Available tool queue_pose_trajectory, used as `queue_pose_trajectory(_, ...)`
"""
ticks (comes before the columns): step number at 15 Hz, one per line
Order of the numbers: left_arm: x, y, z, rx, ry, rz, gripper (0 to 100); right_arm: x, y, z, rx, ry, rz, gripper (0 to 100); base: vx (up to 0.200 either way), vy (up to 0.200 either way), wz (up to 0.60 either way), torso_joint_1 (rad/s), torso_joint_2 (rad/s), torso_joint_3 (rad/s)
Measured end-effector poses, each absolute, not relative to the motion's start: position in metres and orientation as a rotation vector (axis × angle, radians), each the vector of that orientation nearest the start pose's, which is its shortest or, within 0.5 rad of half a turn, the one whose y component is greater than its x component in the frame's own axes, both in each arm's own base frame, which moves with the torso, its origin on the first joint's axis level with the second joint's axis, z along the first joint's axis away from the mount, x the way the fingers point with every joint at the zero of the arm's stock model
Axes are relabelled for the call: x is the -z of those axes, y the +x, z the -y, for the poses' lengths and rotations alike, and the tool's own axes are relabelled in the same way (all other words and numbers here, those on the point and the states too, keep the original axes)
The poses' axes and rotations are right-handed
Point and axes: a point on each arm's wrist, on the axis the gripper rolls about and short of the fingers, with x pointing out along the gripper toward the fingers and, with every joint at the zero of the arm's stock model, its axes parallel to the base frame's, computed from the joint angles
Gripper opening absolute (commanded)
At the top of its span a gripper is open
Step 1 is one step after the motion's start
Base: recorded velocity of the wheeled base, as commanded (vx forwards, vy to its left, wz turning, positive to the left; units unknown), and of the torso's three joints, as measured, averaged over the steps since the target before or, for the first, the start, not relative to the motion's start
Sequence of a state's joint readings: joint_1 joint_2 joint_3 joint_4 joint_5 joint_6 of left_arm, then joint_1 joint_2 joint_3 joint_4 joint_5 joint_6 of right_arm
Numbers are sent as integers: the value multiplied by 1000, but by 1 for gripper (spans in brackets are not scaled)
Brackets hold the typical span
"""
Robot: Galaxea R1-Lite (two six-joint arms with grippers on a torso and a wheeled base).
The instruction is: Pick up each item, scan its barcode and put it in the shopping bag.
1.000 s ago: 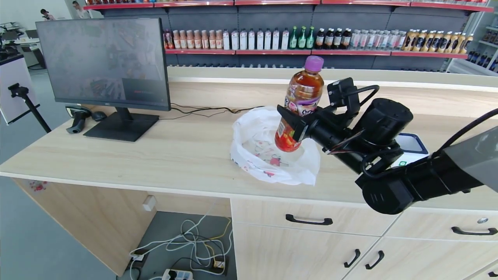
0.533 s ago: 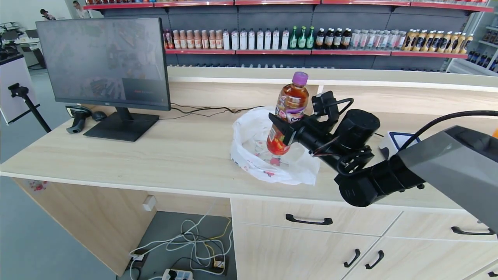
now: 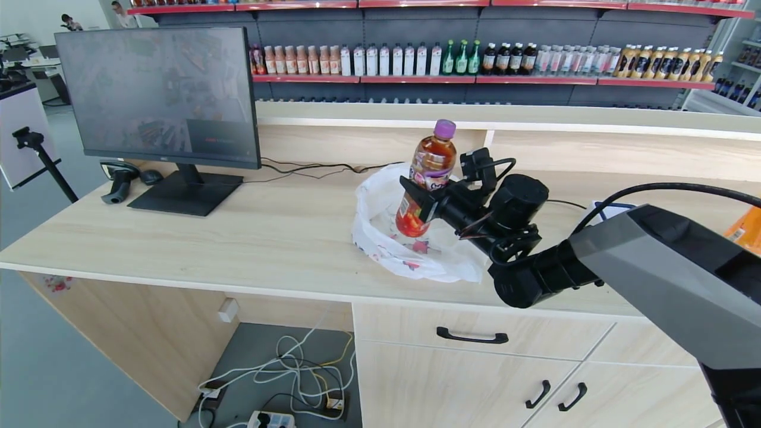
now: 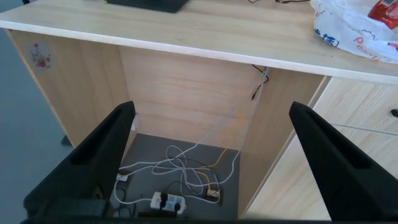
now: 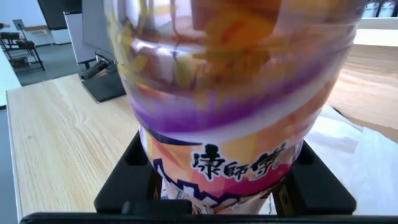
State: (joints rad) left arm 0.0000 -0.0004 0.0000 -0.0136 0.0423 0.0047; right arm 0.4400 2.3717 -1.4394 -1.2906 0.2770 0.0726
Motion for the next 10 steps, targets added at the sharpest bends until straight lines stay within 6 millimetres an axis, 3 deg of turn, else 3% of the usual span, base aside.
queue_pose_trajectory(10, -77, -23, -1, -43, 4, 14, 100, -139, 433, -212, -714, 112, 330, 0, 0, 0, 0, 0, 0, 0)
